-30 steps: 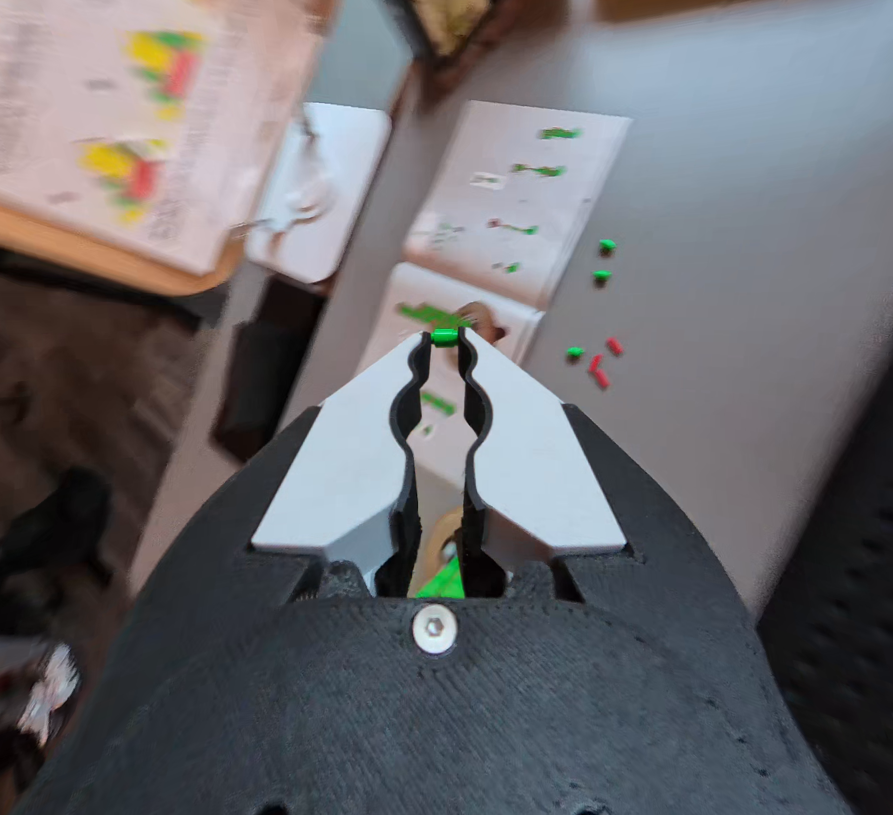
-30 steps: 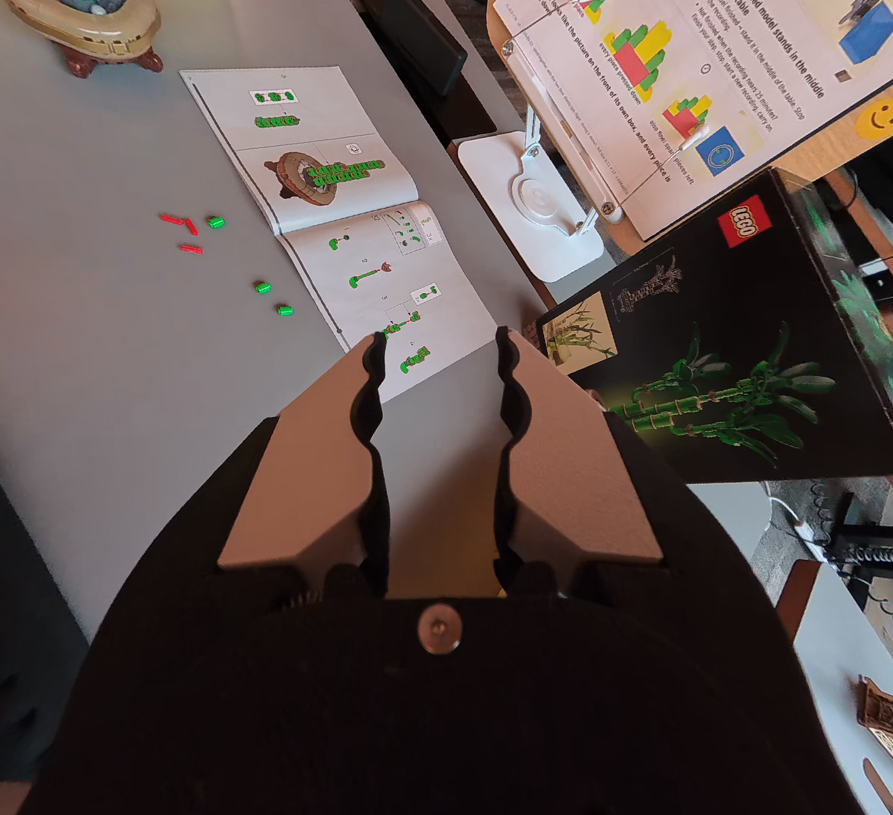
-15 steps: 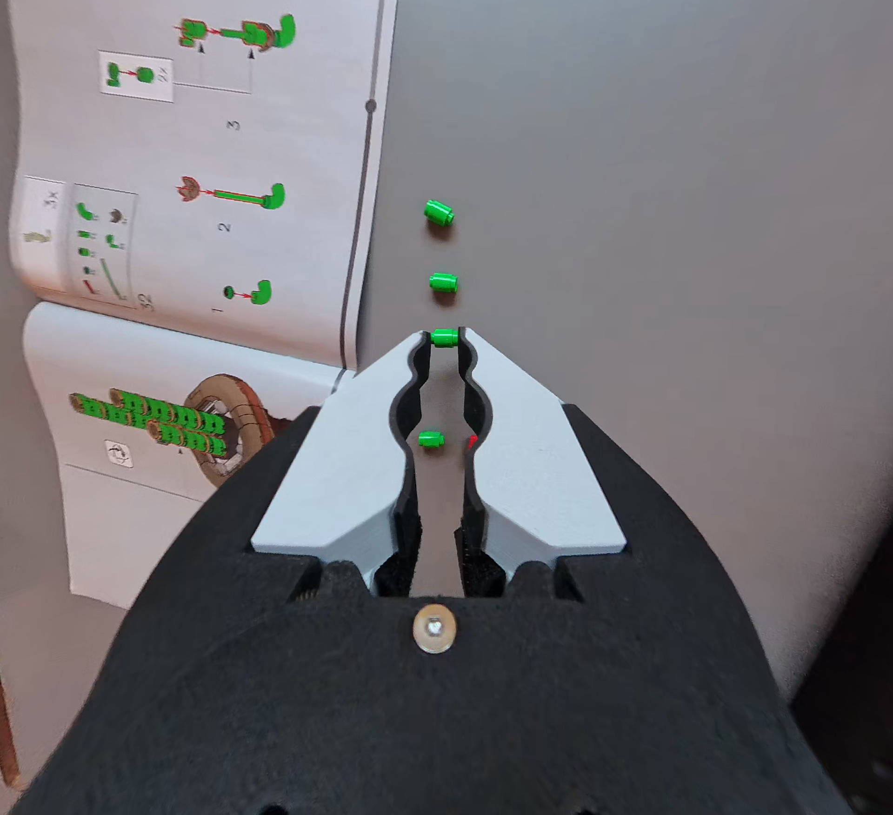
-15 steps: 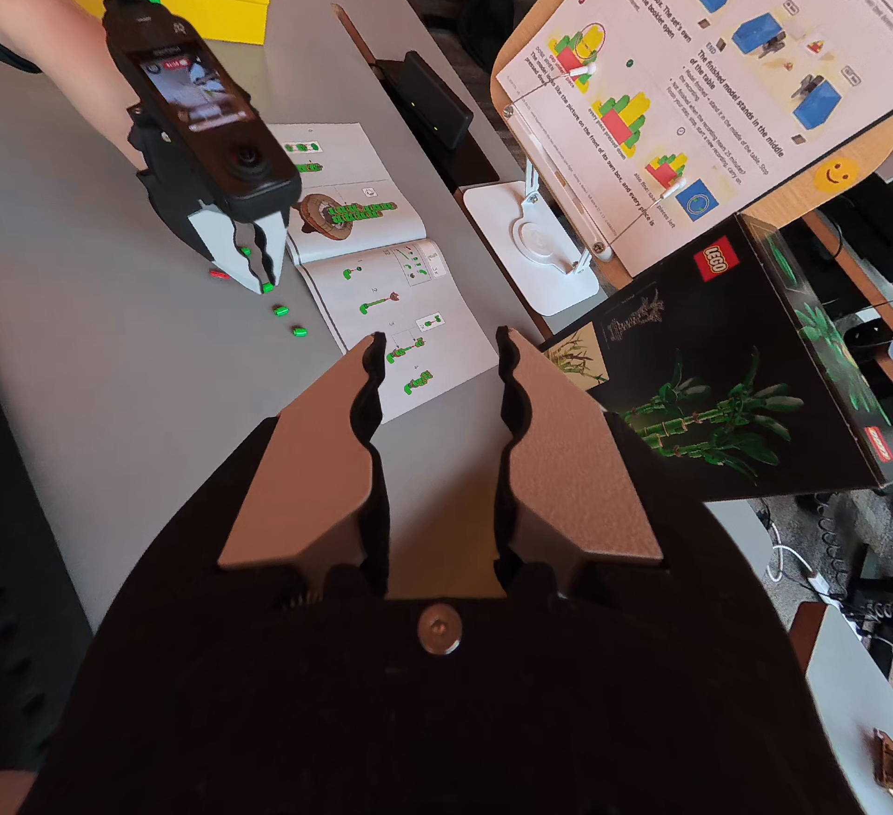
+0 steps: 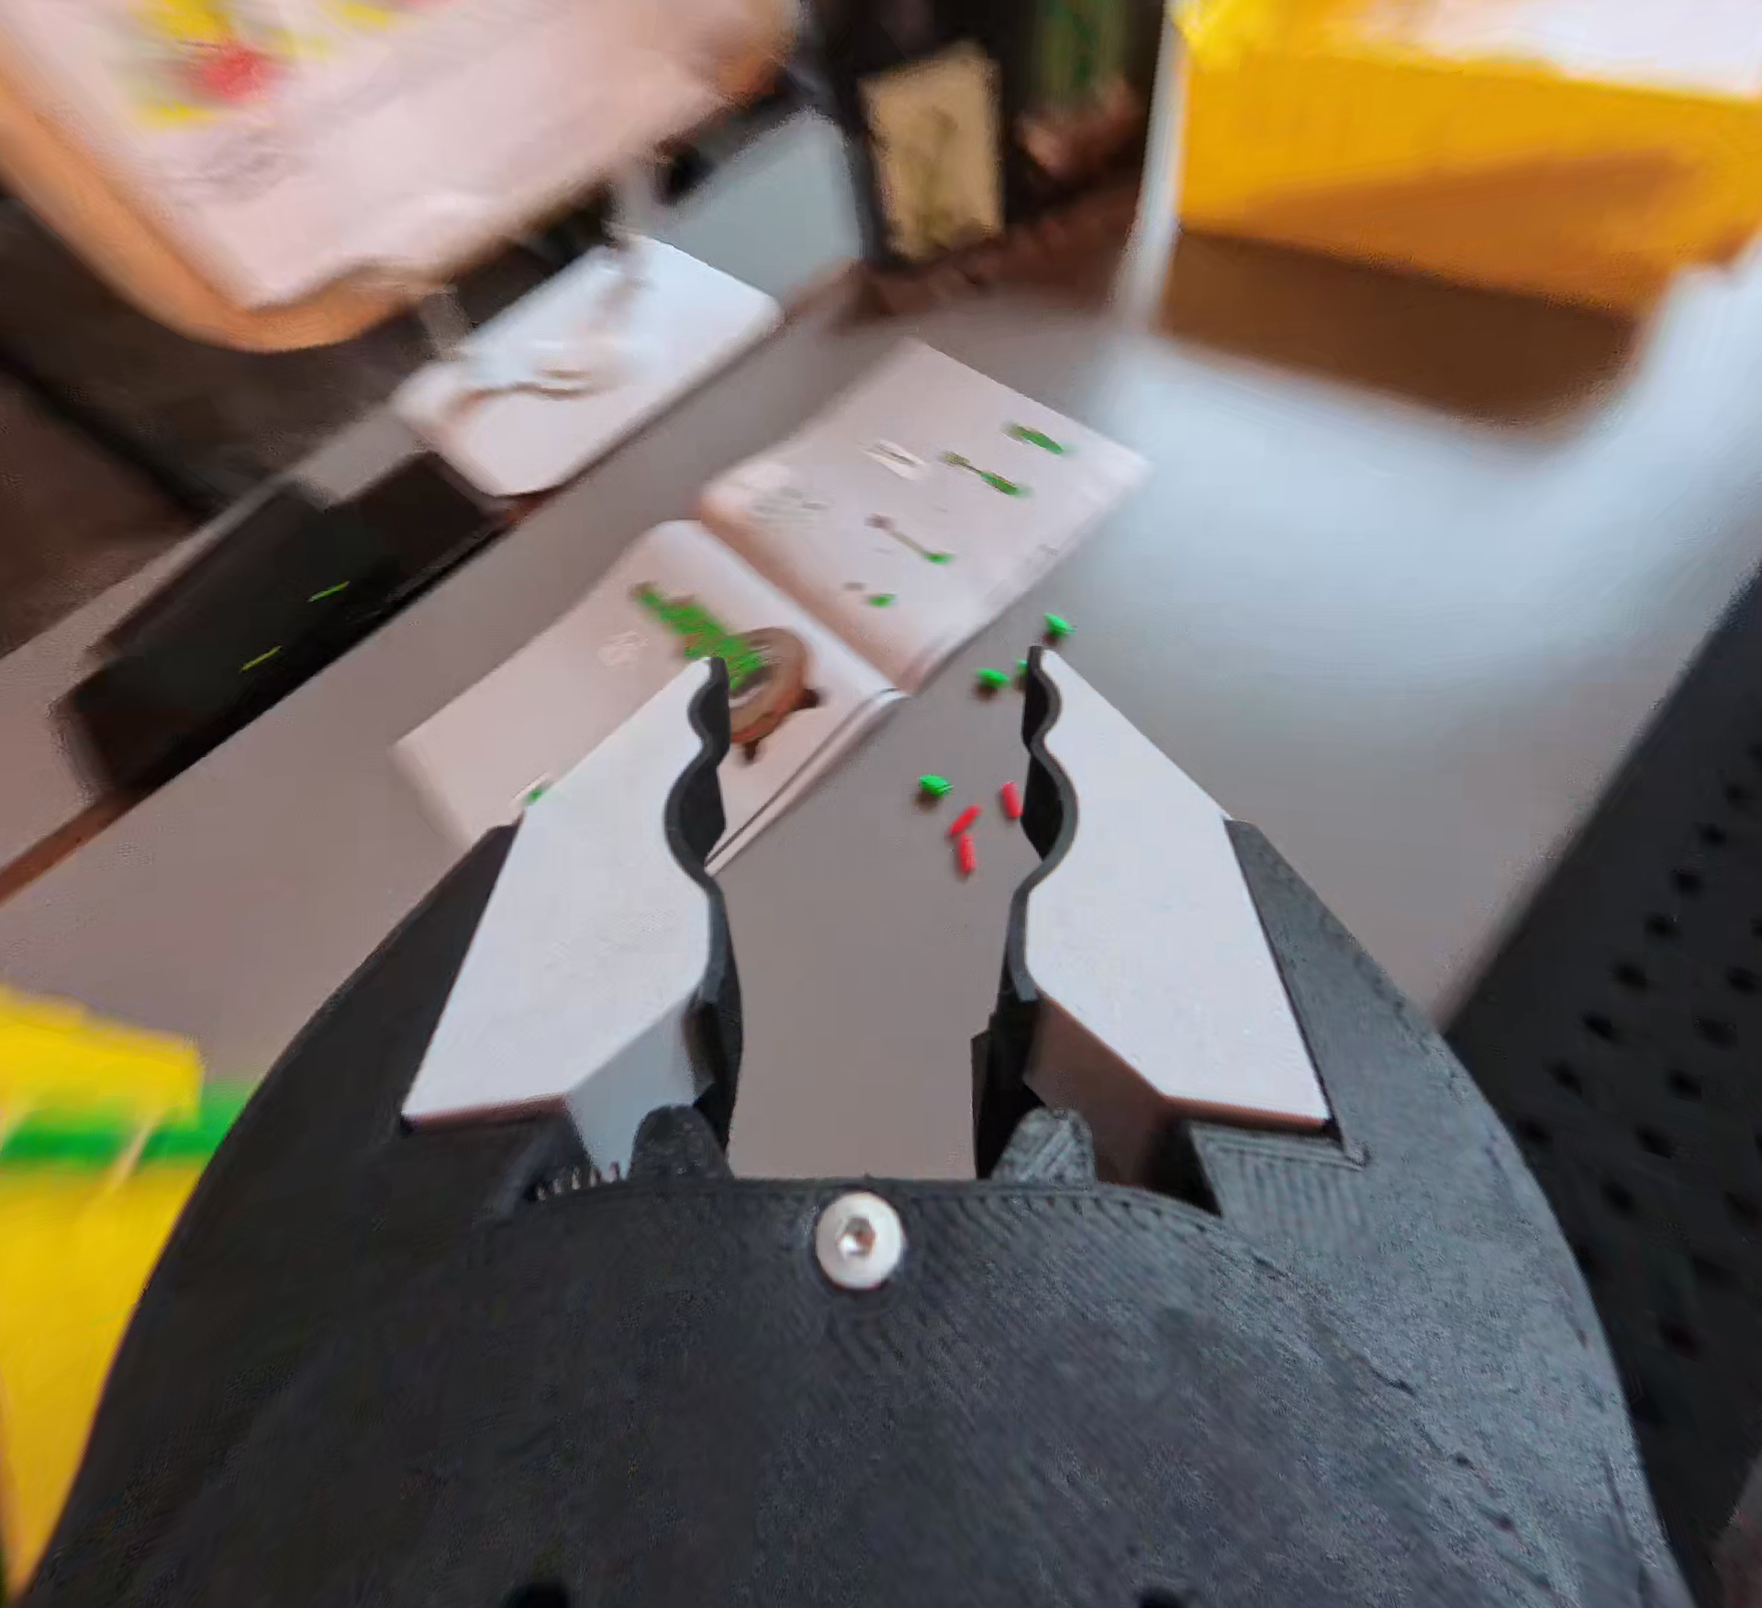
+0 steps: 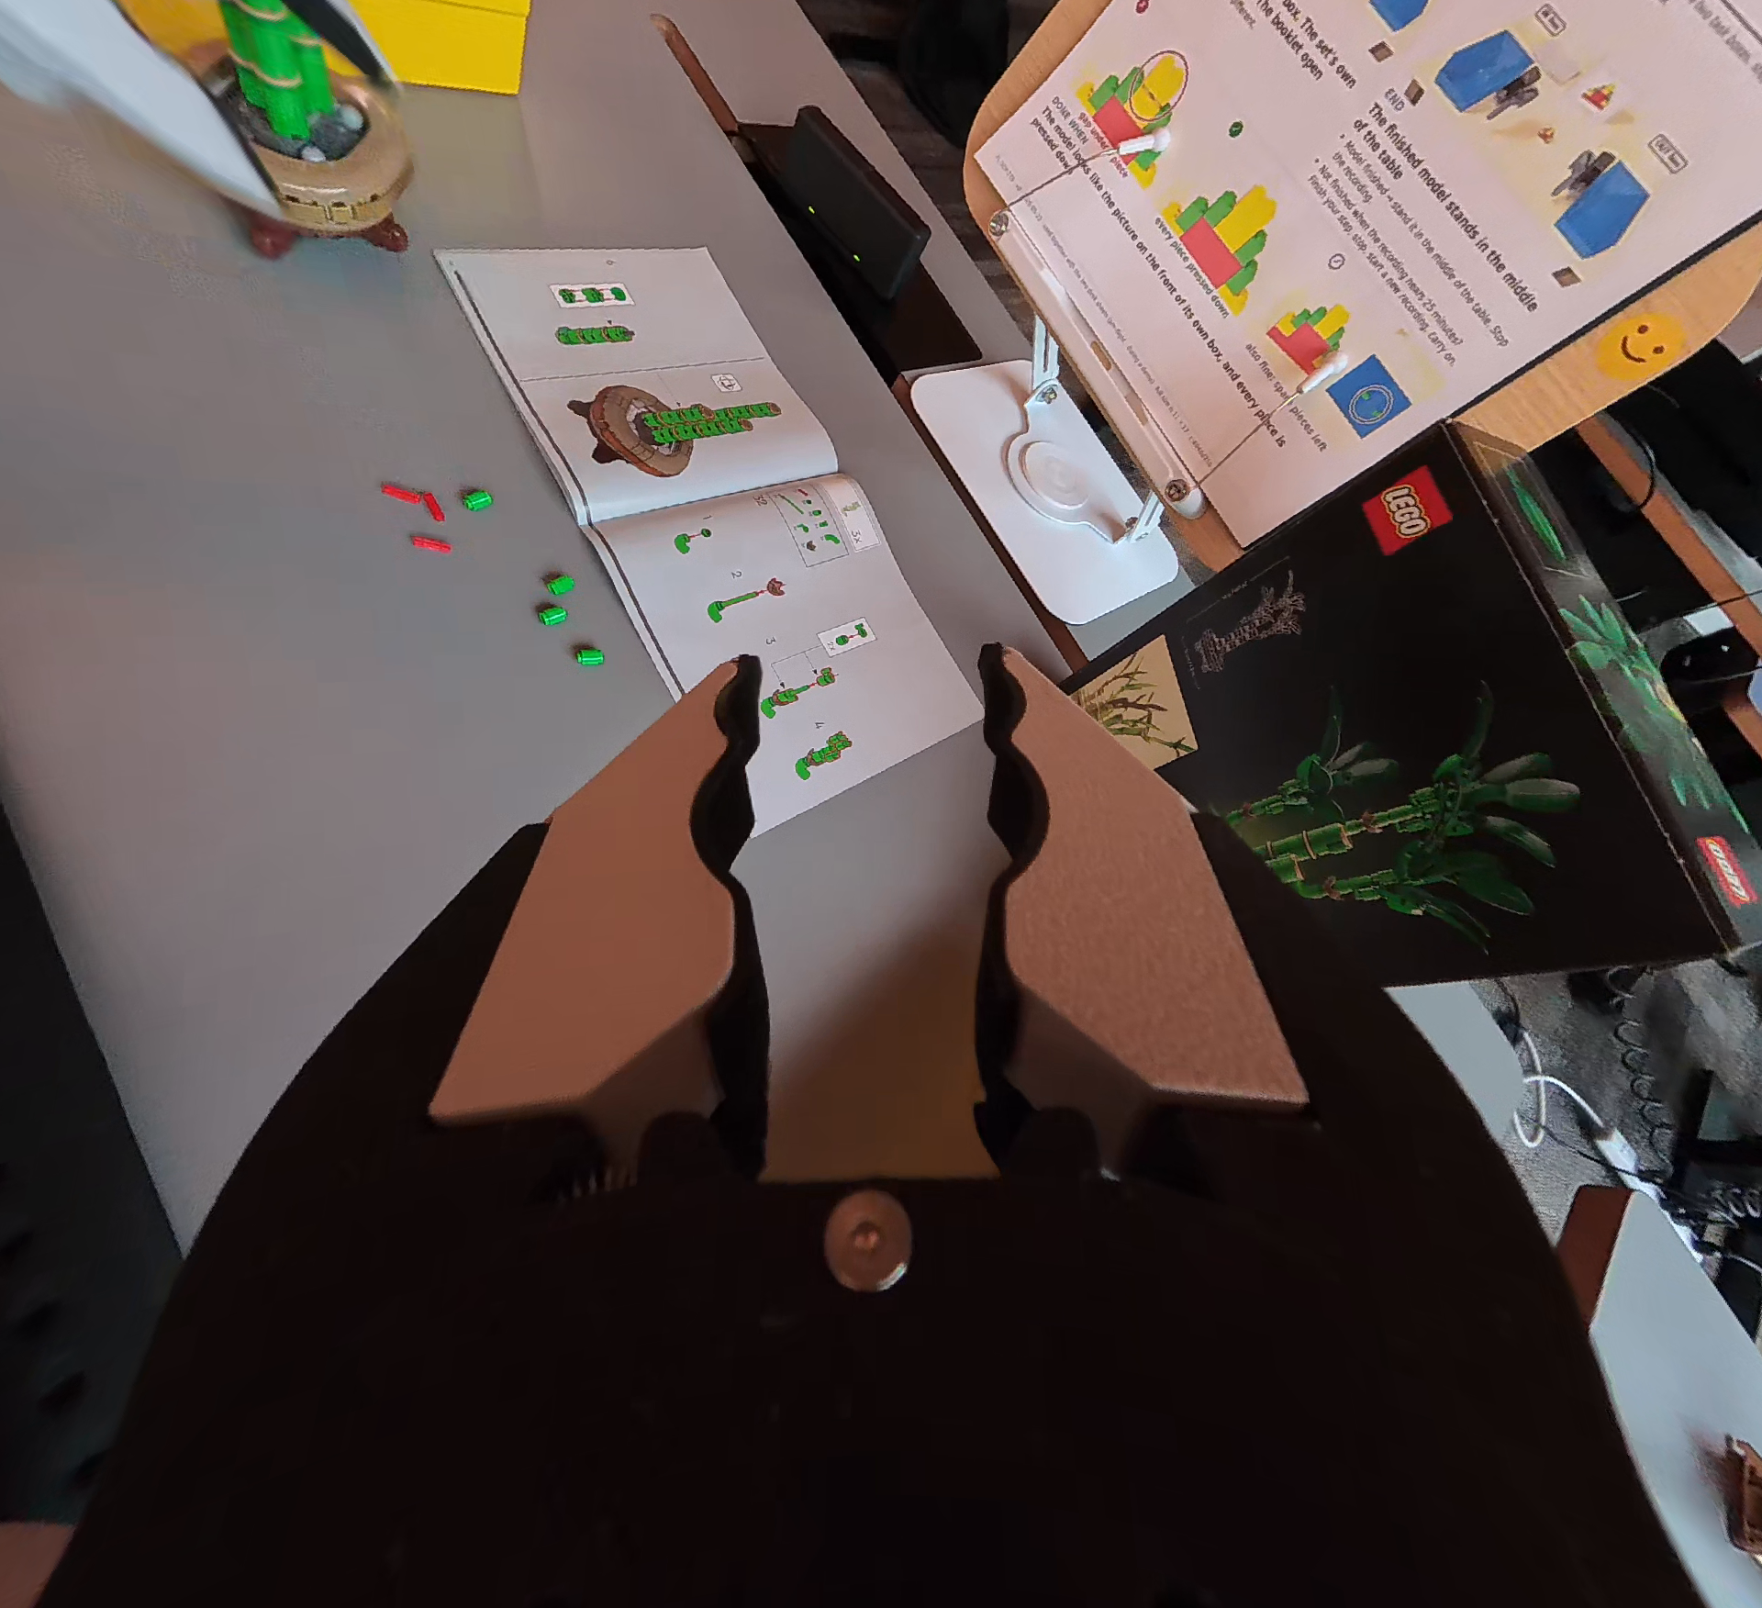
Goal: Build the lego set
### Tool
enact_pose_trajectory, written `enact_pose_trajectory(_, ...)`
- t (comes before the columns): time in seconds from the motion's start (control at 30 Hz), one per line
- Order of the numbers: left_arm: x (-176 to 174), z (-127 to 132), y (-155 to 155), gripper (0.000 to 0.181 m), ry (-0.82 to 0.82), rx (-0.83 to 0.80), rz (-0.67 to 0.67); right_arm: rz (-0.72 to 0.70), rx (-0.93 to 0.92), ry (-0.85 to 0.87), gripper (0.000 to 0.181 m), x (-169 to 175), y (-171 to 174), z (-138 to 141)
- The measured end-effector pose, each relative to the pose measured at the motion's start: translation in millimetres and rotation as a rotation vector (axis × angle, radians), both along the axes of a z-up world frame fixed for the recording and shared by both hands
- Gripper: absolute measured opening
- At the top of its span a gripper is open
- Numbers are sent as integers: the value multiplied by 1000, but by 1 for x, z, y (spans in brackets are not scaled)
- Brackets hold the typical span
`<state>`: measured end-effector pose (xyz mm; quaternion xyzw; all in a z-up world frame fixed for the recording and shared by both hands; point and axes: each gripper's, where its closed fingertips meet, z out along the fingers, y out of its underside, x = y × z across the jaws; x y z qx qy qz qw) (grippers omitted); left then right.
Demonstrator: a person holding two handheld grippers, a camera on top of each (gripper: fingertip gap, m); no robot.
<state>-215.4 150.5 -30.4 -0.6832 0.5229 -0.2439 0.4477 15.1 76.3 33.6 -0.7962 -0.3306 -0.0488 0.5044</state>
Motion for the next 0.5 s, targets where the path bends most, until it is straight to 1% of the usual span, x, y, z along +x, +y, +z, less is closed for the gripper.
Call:
enact_pose_trajectory(0.03,-35,12,6,67,-99,10,114,-2,0,4,47,1,0,0)
enact_pose_trajectory(0.07,-68,17,11,72,-202,7,222,-4,2,5,47,2,0,1)
enact_pose_trajectory(0.1,-98,16,16,74,-290,-16,316,-4,4,6,47,2,1,1)
enact_pose_trajectory(0.13,-121,6,21,79,-338,-49,393,-1,4,9,47,1,2,1)
enact_pose_trajectory(0.17,-138,-14,26,86,-330,-92,456,3,4,11,47,0,2,1)
enact_pose_trajectory(0.2,-149,-39,28,89,-283,-148,502,6,1,12,47,-1,3,0)
enact_pose_trajectory(0.27,-159,-80,30,93,-212,-218,561,9,-9,6,47,-2,4,-3)
enact_pose_trajectory(0.33,-162,-105,37,94,-190,-194,621,8,-14,-6,47,-4,4,-4)
enact_pose_trajectory(0.4,-163,-123,44,99,-125,-160,671,13,-9,-5,47,-6,2,-2)
enact_pose_trajectory(0.43,-165,-129,49,105,-69,-149,706,17,-6,-4,47,-7,1,-1)
enact_pose_trajectory(0.47,-168,-130,55,115,-14,-111,738,19,-3,-2,47,-8,1,-1)
enact_pose_trajectory(0.5,-172,-129,62,113,32,-55,765,19,-2,-2,47,-8,0,0)
